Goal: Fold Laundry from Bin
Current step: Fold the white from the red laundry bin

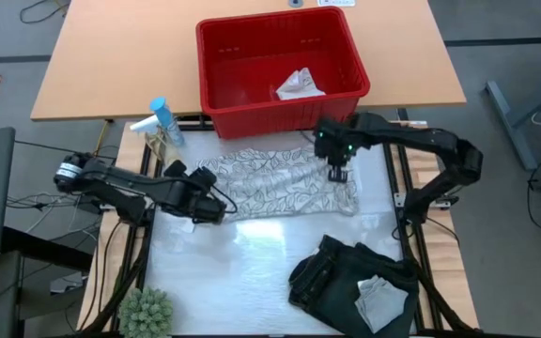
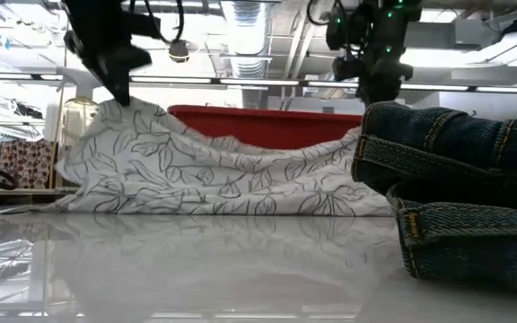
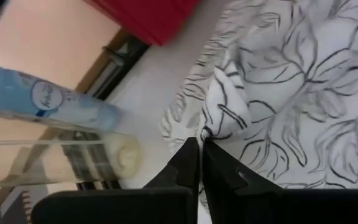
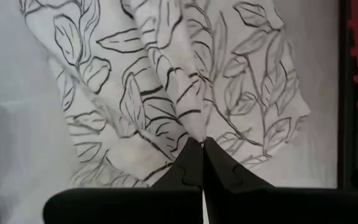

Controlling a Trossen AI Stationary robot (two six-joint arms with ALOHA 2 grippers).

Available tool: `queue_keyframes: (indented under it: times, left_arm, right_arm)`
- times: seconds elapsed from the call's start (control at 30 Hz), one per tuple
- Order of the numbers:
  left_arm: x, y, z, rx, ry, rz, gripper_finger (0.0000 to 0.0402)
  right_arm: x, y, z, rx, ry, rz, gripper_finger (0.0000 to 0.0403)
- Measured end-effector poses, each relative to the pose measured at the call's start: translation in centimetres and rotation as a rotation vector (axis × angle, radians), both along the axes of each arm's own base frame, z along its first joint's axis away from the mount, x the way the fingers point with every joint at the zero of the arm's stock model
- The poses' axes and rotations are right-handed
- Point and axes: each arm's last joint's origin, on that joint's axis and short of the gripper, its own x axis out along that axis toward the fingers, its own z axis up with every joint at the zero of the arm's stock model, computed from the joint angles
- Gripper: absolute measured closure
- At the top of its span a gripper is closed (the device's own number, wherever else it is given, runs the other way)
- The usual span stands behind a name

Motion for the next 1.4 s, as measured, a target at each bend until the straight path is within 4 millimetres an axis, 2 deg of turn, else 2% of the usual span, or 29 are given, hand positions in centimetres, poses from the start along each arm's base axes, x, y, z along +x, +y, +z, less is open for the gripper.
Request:
queue_keyframes:
  times: [0.13,0.33,0.47,0.67,0.87,1.0,1.23,1.4]
  left_arm:
    - [0.1,1.6,-0.8,0.054,0.002,0.046,0.0402]
    - [0.4,4.0,-1.4,0.053,0.008,0.101,0.0402]
    - [0.8,5.2,-2.0,0.063,-0.029,0.120,0.0401]
    - [0.8,6.9,-3.9,0.050,-0.054,0.143,0.0402]
    - [-0.1,8.2,-5.2,0.032,-0.042,0.214,0.0401]
    - [-0.3,8.7,-5.4,0.011,-0.041,0.235,0.0402]
    - [-0.4,8.9,-5.4,0.009,-0.056,0.262,0.0395]
    - [-0.5,8.9,-5.4,-0.009,-0.031,0.256,0.0359]
  right_arm:
    - [-0.2,-2.2,-0.8,0.001,0.012,-0.017,0.0383]
    - [0.5,-4.8,-2.7,0.016,0.005,-0.014,0.0383]
    - [1.3,-6.1,-4.5,0.022,0.028,-0.004,0.0383]
    - [1.9,-7.5,-6.5,0.029,0.055,-0.014,0.0383]
    - [1.6,-8.4,-6.0,-0.007,0.005,-0.042,0.0382]
    - [1.4,-8.8,-5.8,-0.019,-0.017,-0.054,0.0369]
    - [1.6,-8.7,-5.8,0.035,-0.062,-0.041,0.0318]
    - [1.7,-9.2,-5.7,0.012,-0.096,-0.056,0.0265]
